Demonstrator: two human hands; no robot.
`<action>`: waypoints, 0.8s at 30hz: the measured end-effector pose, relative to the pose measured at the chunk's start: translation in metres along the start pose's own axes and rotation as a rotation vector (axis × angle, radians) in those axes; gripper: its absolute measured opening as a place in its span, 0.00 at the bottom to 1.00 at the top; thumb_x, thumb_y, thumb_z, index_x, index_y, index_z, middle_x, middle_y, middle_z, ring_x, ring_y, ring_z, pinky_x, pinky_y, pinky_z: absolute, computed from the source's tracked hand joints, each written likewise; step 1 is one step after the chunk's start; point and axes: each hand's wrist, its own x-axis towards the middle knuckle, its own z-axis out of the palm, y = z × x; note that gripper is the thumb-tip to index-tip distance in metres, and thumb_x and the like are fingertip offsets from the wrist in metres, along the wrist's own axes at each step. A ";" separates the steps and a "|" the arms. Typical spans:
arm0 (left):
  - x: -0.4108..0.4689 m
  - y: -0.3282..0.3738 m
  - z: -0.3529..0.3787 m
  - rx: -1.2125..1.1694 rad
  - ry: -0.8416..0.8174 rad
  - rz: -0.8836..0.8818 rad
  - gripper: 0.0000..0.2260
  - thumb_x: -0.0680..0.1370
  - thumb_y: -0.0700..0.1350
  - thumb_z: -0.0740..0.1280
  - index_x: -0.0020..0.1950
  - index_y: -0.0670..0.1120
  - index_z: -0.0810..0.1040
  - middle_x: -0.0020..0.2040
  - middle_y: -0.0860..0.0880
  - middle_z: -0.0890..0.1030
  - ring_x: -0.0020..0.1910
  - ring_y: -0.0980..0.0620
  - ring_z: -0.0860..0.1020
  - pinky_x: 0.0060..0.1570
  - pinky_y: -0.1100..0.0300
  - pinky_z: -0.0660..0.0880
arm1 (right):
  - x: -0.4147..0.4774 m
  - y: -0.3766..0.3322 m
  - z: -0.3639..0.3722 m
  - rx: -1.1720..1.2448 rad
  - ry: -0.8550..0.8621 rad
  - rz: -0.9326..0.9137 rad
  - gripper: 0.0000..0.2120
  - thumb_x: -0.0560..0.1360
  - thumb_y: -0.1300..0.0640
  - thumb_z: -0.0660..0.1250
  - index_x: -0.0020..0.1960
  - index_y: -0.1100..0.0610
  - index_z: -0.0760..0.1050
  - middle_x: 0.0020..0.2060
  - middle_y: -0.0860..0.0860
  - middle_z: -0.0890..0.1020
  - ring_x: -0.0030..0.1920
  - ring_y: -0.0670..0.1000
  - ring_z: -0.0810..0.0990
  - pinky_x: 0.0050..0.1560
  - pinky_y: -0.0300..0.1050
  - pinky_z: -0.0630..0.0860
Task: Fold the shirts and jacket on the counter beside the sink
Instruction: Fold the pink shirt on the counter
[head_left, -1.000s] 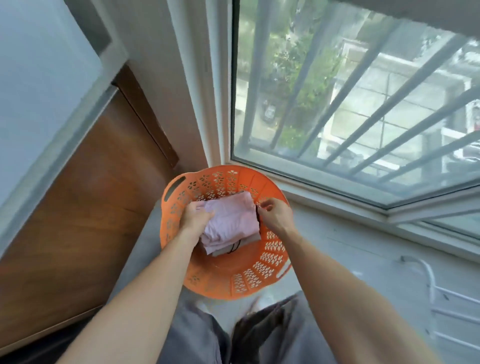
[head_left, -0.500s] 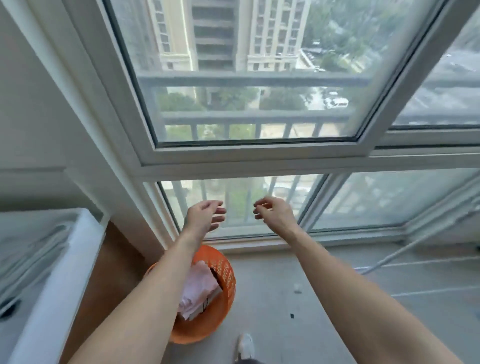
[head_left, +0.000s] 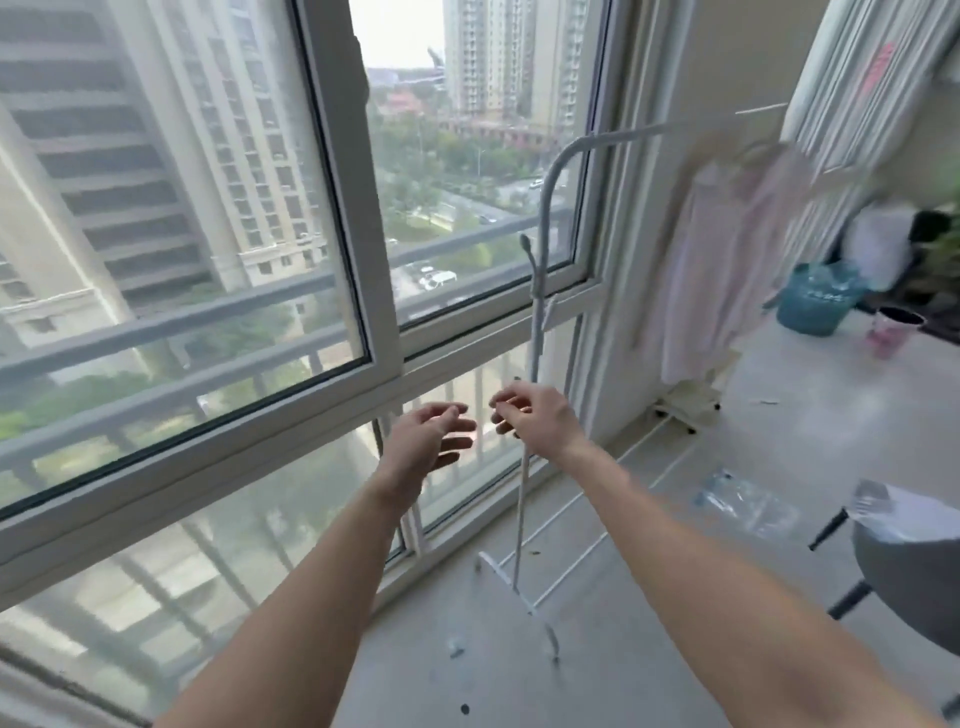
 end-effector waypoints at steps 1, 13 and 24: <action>0.009 0.007 0.029 0.015 -0.036 0.015 0.08 0.83 0.45 0.62 0.56 0.46 0.81 0.47 0.48 0.87 0.43 0.51 0.84 0.40 0.61 0.77 | 0.003 0.011 -0.028 0.001 0.031 0.002 0.05 0.78 0.61 0.67 0.49 0.55 0.81 0.38 0.51 0.86 0.36 0.49 0.85 0.39 0.39 0.80; 0.137 0.082 0.291 0.076 -0.168 0.152 0.08 0.83 0.44 0.63 0.58 0.44 0.80 0.51 0.44 0.86 0.44 0.50 0.84 0.49 0.55 0.78 | 0.083 0.116 -0.289 -0.048 0.168 -0.015 0.05 0.79 0.61 0.67 0.48 0.55 0.82 0.37 0.50 0.86 0.34 0.46 0.85 0.33 0.32 0.75; 0.356 0.111 0.441 0.054 -0.213 0.183 0.08 0.83 0.44 0.63 0.58 0.46 0.80 0.47 0.49 0.87 0.42 0.51 0.84 0.44 0.58 0.77 | 0.236 0.210 -0.440 -0.070 0.214 0.018 0.06 0.79 0.61 0.66 0.48 0.55 0.82 0.39 0.52 0.86 0.37 0.49 0.84 0.36 0.32 0.75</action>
